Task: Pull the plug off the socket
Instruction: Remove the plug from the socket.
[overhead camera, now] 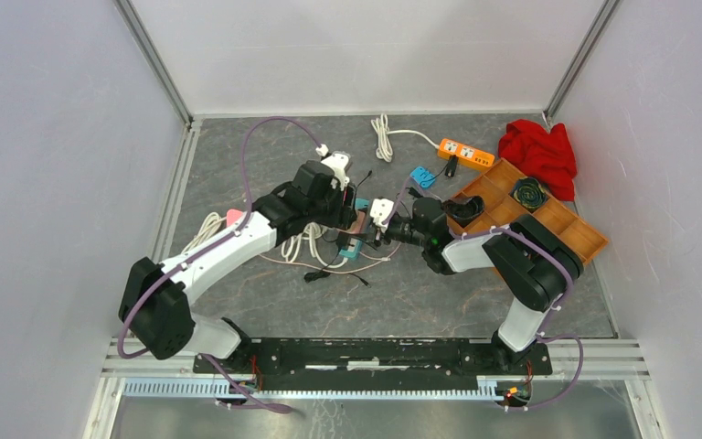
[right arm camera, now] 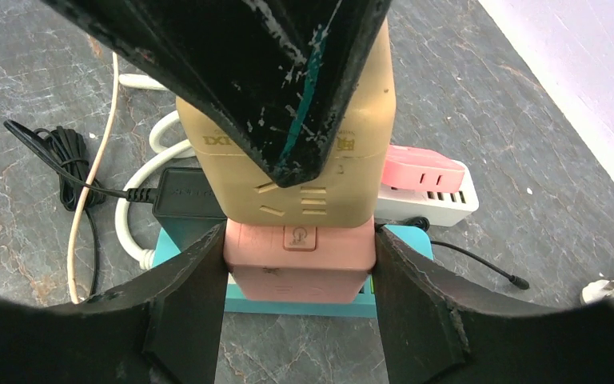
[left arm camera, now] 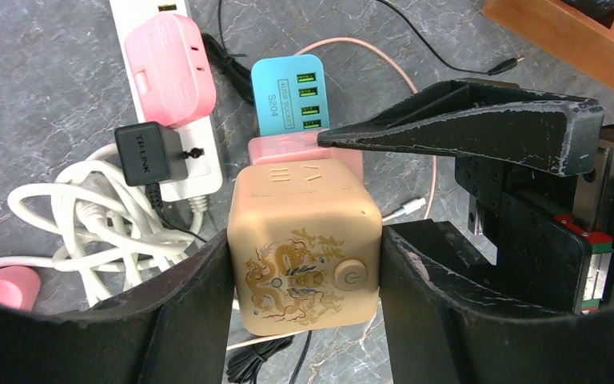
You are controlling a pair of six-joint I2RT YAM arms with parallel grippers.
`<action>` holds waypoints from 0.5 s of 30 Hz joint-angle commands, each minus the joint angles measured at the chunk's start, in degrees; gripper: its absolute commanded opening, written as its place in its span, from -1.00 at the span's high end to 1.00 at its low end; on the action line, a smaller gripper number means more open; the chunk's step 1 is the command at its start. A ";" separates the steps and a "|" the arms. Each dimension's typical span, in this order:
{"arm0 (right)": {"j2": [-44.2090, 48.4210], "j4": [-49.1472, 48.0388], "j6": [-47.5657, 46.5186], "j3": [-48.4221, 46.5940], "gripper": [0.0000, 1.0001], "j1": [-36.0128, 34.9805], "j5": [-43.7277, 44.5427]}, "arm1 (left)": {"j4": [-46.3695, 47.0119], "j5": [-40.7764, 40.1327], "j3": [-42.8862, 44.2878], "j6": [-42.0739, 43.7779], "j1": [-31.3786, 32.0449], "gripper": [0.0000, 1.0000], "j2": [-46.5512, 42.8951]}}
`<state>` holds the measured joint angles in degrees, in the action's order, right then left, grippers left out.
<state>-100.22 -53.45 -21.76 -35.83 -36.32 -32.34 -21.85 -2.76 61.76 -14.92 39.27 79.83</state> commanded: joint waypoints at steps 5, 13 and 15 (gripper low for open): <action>-3.55 15.62 -0.83 2.17 1.00 1.62 6.37 | 6.66 16.12 1.63 -1.71 -3.23 0.96 -4.74; -3.61 15.75 -0.83 2.09 1.00 1.75 6.05 | 16.26 34.82 -1.35 -13.06 -14.69 0.97 -2.87; -3.79 15.92 -0.83 2.01 1.00 1.78 6.01 | 17.13 36.90 -1.38 -14.19 -14.91 0.96 -2.52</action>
<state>-100.22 -52.90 -20.91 -36.58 -36.42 -32.32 -16.69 20.14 58.46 -20.27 25.69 80.16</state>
